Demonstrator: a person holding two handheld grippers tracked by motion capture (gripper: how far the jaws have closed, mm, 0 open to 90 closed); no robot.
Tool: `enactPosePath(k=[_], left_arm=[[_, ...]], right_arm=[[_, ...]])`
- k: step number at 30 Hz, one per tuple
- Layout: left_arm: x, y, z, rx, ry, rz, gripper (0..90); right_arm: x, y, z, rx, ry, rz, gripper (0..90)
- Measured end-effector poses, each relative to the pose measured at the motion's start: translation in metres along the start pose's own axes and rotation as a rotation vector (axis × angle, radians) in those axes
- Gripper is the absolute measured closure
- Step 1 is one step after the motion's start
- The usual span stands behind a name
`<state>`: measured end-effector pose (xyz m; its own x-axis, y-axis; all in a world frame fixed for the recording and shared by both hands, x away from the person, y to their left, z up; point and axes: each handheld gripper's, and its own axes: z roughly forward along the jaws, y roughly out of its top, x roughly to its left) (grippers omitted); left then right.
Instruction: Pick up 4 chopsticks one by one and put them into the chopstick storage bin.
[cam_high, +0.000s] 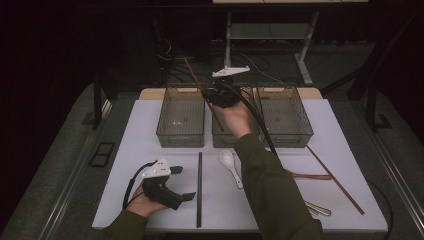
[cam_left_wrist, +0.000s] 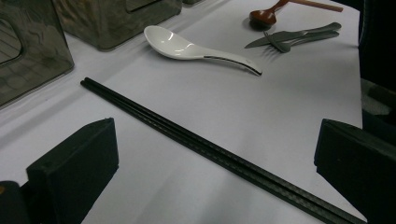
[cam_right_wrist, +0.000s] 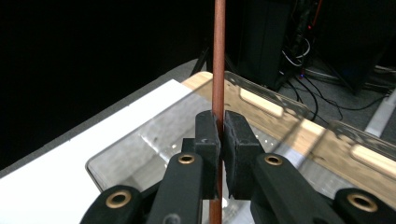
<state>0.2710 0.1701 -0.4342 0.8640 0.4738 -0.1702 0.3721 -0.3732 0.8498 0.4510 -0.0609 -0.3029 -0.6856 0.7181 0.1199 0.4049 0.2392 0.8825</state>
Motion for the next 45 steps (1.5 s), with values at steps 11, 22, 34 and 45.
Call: enactPosePath(k=[11, 22, 34, 45], left_arm=[[0.0, 0.0, 0.001, 0.005, -0.013, 0.0, 0.0], [0.0, 0.001, 0.001, -0.001, -0.021, 0.0, 0.0], [0.0, 0.001, 0.0, 0.011, -0.023, 0.015, 0.0], [-0.001, 0.001, 0.001, 0.014, -0.025, 0.013, 0.0]], right_arm=[[0.027, 0.011, 0.039, -0.001, 0.028, -0.032, 84.8], [0.031, 0.002, 0.069, 0.012, 0.029, -0.006, 84.8], [0.028, -0.031, 0.091, 0.1, 0.027, 0.017, 84.8], [0.023, -0.04, 0.092, 0.173, 0.021, 0.008, 64.6]])
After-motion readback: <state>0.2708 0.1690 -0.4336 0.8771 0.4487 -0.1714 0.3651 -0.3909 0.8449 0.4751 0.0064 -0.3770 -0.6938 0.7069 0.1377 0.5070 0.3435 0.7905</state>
